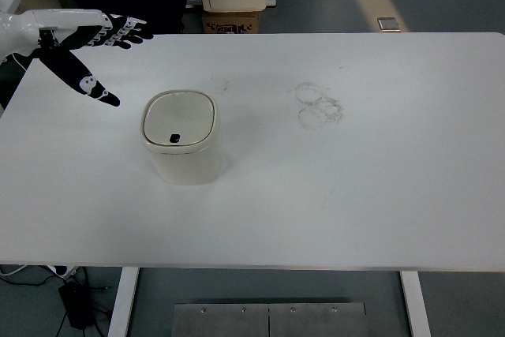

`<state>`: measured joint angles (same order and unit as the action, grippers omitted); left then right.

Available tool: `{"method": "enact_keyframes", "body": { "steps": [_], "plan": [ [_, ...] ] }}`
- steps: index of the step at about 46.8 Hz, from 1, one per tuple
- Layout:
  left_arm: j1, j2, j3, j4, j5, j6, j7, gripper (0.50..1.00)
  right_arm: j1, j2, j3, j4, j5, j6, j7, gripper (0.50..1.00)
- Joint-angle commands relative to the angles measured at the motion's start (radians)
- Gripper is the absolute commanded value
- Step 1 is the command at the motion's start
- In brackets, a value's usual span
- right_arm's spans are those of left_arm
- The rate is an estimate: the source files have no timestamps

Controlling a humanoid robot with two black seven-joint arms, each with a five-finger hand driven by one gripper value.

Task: Open trash bin

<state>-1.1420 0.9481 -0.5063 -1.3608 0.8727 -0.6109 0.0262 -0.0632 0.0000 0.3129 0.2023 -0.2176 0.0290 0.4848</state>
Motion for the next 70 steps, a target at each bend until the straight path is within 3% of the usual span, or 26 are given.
{"method": "enact_keyframes", "body": {
  "steps": [1,10,25,70],
  "plan": [
    [0.001,-0.035,0.0,0.0,0.032,0.0,0.0,1.0,0.0,0.0,0.0,0.0,0.0,-0.001,0.0,0.991],
    [0.007,-0.071,0.0,-0.047,0.071,0.0,0.001,1.0,0.0,0.0,0.0,0.0,0.0,-0.001,0.0,0.991],
    [0.028,-0.018,0.066,-0.149,0.089,0.0,0.029,1.0,0.003,0.0,0.0,0.0,0.0,-0.001,0.0,0.991],
    [0.102,-0.061,0.077,-0.17,0.092,0.0,0.043,1.0,0.006,0.0,0.002,0.0,0.0,0.0,0.0,0.991]
  ]
}}
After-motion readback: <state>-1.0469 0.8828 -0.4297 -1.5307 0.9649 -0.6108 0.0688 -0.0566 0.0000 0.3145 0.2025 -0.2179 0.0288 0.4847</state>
